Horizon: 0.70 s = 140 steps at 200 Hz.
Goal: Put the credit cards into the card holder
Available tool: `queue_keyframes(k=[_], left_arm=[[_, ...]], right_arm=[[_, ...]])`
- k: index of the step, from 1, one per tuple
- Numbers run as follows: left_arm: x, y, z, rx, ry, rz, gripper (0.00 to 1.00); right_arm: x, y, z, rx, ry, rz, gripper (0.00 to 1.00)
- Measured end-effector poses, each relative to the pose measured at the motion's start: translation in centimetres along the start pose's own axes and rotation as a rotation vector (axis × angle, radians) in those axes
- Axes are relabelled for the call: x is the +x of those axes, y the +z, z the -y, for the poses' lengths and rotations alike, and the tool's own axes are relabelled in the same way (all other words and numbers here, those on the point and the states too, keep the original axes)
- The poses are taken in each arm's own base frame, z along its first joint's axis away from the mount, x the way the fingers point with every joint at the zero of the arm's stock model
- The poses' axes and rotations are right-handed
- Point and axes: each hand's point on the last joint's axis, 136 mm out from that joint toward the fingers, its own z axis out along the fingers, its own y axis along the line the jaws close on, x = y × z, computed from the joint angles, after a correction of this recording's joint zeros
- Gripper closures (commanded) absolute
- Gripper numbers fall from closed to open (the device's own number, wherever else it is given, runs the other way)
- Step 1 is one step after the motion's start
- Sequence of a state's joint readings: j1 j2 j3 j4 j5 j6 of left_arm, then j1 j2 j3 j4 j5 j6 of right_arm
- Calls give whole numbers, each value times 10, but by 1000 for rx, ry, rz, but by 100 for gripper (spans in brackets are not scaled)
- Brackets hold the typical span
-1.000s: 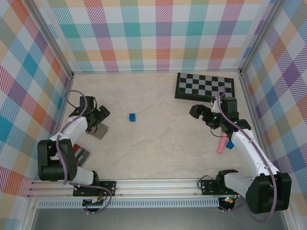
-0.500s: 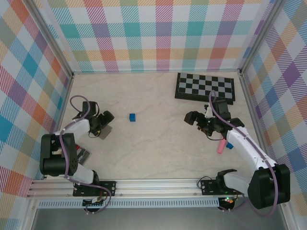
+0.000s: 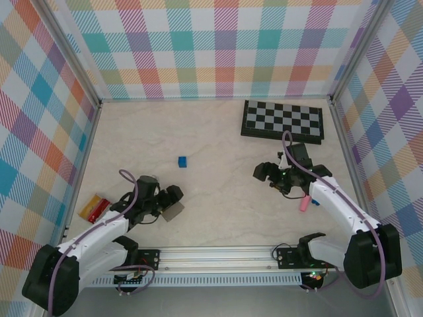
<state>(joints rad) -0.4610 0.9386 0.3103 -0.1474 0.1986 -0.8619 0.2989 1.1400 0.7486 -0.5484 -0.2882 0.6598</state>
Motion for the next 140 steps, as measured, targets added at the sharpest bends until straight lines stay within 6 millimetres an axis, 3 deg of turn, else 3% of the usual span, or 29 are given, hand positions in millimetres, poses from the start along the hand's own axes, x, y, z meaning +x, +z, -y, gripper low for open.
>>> queue_keyframes(k=[28,60,99,119,140], left_arm=[[17,15,21,8,51,-82,20],[48,41,69,33,180,-206,20],[79,70,119,86,279,-289,24],[88,75,134,95,306,-305,23],[82,69,139,83,314,-275,20]], right_arm=[[9,2,-1,5,4,-26,25],[20,1,2,9,10,-34,31],[30,-5,16,47,27,-30,46],[36,-3,18,43,40,-48,50],[44,-1,15,32,32,-76,52]])
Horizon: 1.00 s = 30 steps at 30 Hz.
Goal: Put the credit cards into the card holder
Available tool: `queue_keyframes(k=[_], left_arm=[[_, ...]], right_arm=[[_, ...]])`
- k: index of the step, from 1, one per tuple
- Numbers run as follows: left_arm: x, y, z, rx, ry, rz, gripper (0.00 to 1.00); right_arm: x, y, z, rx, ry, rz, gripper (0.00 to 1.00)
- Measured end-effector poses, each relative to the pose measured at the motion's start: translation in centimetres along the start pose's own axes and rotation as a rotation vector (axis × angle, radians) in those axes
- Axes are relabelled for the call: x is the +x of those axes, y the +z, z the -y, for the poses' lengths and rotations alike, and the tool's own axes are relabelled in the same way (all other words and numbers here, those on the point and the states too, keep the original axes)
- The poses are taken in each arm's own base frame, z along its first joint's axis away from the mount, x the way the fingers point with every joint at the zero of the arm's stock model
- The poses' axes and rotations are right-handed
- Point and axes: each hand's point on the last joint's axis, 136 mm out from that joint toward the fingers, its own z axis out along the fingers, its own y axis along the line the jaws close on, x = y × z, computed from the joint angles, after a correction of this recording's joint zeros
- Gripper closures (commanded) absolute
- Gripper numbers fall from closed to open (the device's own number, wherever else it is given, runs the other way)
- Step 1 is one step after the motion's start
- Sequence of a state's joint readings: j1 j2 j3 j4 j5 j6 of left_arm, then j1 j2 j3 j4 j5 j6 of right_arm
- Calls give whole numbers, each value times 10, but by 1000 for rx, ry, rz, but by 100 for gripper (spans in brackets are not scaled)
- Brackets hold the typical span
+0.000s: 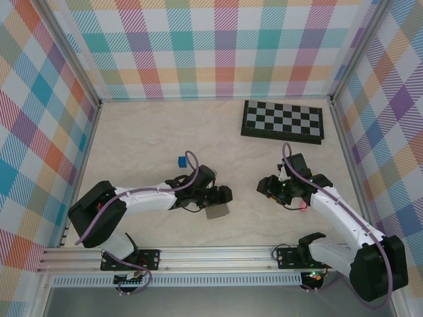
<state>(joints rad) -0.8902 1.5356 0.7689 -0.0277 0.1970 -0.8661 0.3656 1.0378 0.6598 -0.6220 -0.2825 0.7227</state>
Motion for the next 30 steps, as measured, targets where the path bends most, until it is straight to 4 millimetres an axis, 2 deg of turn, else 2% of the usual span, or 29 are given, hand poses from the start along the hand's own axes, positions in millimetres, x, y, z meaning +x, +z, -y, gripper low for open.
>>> queue_keyframes(k=[6,8,13,16,24,30], left_arm=[[-9,-37,-14,-44,-19,92,16],[-7,-43,-28,-54,-43,104,16],[4,-38,-74,-115,-149,74,18],[5,-33,-87,-118,-214,47,24],[3,-26,-90,-91,-295,-1,44],[-5,-15,-76,-17,-286,-10,50]], right_arm=[[21,15,-9,12,-52,-83,58],[29,24,-14,25,-76,-118,62],[39,46,-36,35,-135,-173,74],[41,65,-54,43,-164,-209,80],[39,104,-90,40,-207,-251,86],[40,119,-82,80,-194,-275,85]])
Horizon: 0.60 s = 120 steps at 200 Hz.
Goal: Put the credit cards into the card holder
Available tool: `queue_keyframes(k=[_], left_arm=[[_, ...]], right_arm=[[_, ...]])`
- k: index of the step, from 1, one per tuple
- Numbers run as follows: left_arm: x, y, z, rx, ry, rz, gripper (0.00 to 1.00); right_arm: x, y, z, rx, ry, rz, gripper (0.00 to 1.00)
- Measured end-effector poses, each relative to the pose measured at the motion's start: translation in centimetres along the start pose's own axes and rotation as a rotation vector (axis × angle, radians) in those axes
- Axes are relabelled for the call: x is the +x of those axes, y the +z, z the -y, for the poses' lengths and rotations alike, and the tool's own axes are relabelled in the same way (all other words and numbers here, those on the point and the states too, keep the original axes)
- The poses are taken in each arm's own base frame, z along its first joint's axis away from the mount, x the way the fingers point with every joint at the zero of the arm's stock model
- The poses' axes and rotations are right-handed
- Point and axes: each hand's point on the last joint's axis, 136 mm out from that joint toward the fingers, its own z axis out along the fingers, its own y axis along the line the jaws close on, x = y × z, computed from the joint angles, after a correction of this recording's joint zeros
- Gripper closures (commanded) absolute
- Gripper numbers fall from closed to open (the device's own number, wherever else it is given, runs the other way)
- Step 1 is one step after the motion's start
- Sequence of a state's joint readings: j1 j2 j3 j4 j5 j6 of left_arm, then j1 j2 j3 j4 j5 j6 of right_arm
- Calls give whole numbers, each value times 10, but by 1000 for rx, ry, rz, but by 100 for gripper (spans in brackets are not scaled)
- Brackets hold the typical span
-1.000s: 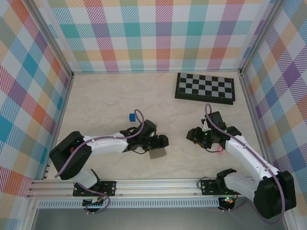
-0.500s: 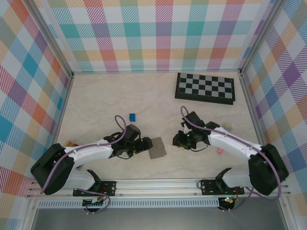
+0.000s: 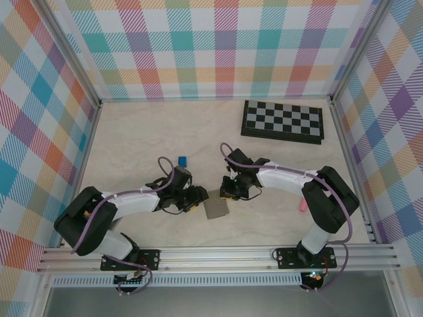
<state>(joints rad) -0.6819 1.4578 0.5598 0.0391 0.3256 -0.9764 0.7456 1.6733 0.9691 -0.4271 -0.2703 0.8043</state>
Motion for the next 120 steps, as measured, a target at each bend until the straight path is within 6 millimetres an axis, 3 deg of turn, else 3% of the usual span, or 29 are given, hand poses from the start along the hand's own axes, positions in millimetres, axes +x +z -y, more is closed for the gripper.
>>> queue_keyframes(k=[79,120], left_arm=[[0,13,12,56,20,-31,61],[-1,13,16,74,26,-30,79]], right_arm=[[9,11,13,18,18,-31,87],[10,15,17,26,29,-36,87]])
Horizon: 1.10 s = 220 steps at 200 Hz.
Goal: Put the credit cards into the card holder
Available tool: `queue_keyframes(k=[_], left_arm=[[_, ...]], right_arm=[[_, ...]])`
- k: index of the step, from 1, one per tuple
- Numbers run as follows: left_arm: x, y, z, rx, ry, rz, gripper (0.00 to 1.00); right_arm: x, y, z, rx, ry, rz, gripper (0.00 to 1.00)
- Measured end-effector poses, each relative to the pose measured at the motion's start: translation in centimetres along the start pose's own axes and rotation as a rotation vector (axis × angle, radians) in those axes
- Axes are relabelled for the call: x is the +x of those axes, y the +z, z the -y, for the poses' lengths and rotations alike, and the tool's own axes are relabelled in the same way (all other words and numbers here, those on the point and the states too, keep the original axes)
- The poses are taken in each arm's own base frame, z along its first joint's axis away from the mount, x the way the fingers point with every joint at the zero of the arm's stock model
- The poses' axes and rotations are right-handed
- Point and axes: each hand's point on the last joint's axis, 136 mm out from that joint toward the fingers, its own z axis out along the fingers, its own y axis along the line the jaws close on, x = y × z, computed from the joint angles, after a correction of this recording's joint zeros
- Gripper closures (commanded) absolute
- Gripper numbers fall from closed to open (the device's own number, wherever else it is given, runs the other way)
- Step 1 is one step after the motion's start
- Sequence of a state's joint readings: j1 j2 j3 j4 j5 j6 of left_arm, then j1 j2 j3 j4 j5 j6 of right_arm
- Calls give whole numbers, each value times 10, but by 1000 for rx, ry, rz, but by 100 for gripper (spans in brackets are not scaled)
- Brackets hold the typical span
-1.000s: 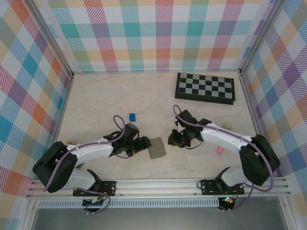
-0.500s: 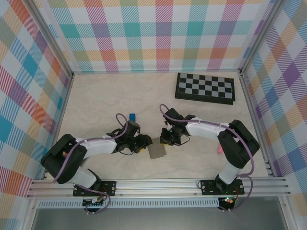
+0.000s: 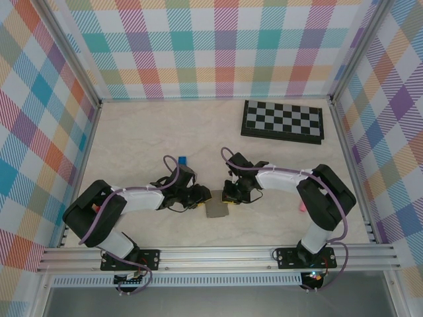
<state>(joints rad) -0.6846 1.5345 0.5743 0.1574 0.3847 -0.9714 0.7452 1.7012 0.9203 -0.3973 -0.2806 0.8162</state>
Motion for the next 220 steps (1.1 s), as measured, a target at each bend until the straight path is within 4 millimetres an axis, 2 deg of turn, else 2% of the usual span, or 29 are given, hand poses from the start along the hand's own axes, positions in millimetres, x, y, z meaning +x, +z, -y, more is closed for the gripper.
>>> queue_keyframes(k=[31,50,72,103,123,169,208,220], left_arm=[[-1,-1,3,9,10,4,91],[-1,-3,6,20,23,9,98],[-2,-4,10,34,37,12,99],[-2,-5,11,38,42,11,100],[-2,-5,11,38,42,11,100],[-1,-6,11,36,45,10,100],[-1,-5,10,32,43,8,100],[0,-5,9,27,41,6,100]], right_arm=[[-1,0,2,12,2,5,84],[-2,-2,3,29,-1,12,76],[-3,-7,1,77,-34,33,67],[-10,-17,-26,93,-125,92,60],[-11,-16,-36,107,-154,104,58],[-3,-1,-18,217,-162,80,54],[2,1,-16,250,-194,82,53],[2,3,-16,269,-203,83,57]])
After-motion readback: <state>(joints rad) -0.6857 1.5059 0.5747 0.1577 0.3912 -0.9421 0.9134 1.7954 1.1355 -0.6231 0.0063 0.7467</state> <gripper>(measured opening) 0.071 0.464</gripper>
